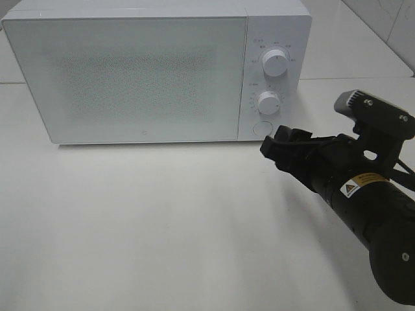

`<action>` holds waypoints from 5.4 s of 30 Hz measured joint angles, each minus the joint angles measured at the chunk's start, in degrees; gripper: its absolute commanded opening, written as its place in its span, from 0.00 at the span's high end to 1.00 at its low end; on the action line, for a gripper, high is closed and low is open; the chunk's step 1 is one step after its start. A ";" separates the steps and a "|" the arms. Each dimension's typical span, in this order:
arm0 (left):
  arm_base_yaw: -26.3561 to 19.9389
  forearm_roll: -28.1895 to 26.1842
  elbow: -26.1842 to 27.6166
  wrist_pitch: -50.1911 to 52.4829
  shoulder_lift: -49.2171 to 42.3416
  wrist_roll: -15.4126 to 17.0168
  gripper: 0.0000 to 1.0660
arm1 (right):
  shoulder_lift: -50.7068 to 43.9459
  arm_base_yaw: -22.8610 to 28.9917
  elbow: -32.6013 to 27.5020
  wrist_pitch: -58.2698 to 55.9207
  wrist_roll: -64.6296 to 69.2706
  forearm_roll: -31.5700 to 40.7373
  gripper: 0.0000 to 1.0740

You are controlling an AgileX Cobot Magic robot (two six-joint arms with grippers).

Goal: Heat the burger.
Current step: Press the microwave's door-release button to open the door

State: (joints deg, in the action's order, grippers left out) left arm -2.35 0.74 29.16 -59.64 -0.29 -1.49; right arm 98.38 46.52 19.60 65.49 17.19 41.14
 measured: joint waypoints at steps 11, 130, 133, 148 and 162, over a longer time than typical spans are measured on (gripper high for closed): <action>0.00 0.00 0.00 0.00 0.00 0.00 0.08 | 0.00 0.00 0.00 0.00 55.75 -0.34 0.84; 0.00 0.06 0.00 0.00 0.00 0.00 0.08 | 27.56 -14.50 35.41 -15.87 55.41 -0.46 0.99; 0.00 0.06 0.00 0.00 0.00 0.00 0.08 | 27.56 -14.50 35.41 -15.87 55.41 -0.46 0.99; 0.00 0.06 0.00 0.00 0.00 0.00 0.08 | 27.16 -14.50 35.12 -16.50 56.15 -0.69 1.00; 0.00 0.06 0.00 0.00 0.00 0.00 0.08 | 21.31 -14.32 29.62 -21.31 56.49 -9.11 1.00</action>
State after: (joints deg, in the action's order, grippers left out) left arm -2.35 0.80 29.16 -59.64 -0.29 -1.49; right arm 119.69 32.20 49.22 44.18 73.68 32.03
